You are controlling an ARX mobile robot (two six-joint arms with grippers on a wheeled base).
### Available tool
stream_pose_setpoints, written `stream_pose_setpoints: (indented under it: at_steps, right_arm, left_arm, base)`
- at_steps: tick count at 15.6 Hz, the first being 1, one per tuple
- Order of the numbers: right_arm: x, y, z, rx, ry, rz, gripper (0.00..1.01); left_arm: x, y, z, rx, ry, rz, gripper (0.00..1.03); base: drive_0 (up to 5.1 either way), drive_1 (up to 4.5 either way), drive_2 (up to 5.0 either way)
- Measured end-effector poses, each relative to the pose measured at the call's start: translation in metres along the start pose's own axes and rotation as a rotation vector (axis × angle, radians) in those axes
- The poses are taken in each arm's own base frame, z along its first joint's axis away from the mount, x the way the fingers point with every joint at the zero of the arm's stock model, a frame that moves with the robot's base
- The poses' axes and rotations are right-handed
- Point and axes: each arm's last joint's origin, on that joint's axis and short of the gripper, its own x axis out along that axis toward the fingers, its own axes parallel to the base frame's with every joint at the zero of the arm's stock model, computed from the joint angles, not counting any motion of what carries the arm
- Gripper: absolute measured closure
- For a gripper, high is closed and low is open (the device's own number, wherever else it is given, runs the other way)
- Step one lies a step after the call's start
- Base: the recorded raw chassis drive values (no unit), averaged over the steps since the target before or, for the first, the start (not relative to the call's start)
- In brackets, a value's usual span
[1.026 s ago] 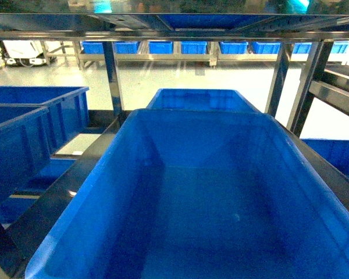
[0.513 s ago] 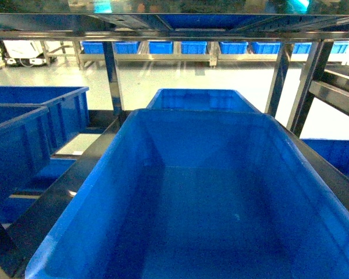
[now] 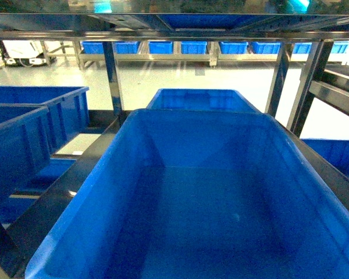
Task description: Pick red block from blue box to shelf
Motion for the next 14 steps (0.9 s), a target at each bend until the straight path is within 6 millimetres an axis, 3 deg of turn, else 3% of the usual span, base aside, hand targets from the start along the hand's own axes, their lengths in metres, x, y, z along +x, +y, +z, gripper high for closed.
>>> stream_pose_setpoints:
  at_steps: [11,14]
  right_arm:
    - [0.001,0.002,0.000,0.007,-0.003,0.007,0.72]
    - [0.017,0.033,-0.009,0.046,0.078,0.154,0.72]
  left_arm:
    - [0.000,0.000,0.000,0.000,0.000,0.000,0.05]
    - [0.000,0.000,0.000,0.000,0.000,0.000,0.05]
  base:
    - [0.0,0.00,0.0]
    - [0.0,0.00,0.0]
